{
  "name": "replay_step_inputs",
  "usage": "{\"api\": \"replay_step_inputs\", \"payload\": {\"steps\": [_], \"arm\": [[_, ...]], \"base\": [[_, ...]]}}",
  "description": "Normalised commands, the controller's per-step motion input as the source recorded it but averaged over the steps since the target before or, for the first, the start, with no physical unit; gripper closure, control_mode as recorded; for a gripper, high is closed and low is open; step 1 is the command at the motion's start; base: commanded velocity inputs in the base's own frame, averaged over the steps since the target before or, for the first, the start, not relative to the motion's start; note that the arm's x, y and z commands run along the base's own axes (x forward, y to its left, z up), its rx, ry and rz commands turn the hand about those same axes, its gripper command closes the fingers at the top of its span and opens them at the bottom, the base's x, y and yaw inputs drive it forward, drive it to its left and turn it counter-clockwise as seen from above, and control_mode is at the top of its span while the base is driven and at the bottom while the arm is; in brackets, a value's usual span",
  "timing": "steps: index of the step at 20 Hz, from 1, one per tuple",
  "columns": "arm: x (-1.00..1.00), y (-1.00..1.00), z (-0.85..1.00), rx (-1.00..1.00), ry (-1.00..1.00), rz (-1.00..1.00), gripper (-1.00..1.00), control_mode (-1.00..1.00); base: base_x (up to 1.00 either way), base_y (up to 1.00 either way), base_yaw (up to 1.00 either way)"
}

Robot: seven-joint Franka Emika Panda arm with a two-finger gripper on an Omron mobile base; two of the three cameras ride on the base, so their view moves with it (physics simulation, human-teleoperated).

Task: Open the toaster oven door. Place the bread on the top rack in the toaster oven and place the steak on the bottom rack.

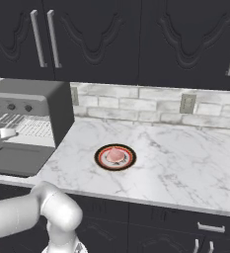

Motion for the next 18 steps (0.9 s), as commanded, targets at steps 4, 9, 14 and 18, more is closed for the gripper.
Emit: {"api": "replay_step_inputs", "payload": {"steps": [4,9,14,18], "arm": [[0.26,-0.11,-0.01,0.07,0.01,0.28,-1.00,-1.00],[0.12,0.01,-0.01,0.03,0.04,0.18,-1.00,-1.00],[0.12,0.07,-0.01,0.03,0.09,0.07,-1.00,-1.00],[0.15,0.10,0.00,0.02,0.12,0.03,-1.00,-1.00]], "base": [[0.00,0.00,0.00],[0.00,0.00,0.00],[0.00,0.00,0.00],[0.00,0.00,0.00]]}}
